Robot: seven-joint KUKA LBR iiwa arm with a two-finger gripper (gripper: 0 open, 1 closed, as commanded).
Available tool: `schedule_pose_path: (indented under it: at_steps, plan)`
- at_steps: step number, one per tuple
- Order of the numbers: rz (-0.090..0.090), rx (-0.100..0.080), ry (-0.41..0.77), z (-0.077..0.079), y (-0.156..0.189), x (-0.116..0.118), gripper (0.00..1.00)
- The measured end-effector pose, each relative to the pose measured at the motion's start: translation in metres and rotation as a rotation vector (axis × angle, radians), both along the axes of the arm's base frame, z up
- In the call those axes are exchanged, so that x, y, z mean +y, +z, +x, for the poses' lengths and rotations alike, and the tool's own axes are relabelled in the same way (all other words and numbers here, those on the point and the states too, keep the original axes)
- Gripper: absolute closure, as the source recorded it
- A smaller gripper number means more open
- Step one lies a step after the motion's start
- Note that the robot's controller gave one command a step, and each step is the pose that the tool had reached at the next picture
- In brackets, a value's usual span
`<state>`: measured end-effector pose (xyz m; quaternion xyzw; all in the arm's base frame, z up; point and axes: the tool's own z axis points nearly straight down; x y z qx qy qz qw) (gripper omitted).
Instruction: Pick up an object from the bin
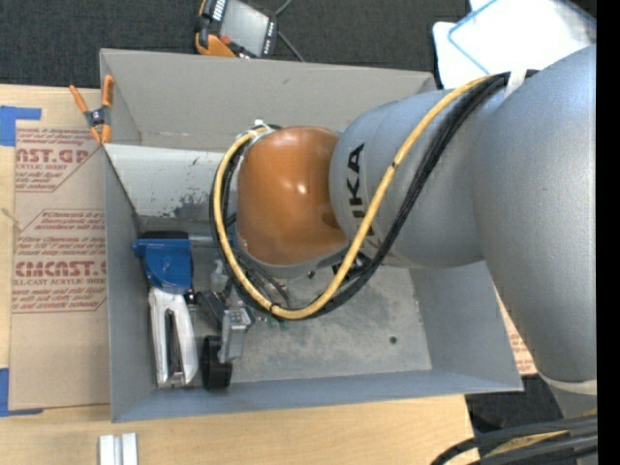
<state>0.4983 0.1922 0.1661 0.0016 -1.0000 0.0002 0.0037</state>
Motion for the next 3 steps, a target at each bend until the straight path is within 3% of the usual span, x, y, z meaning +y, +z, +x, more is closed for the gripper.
schedule_pose_path:
  at_steps: [1,2,3]
  plan:
    - [0.002,-0.007,-0.003,0.002,0.004,-0.001,0.0]
    - [0.02,-0.043,-0.339,0.033,-0.08,-0.027,0.0]
    - [0.008,-0.024,-0.331,0.022,-0.061,-0.022,0.0]
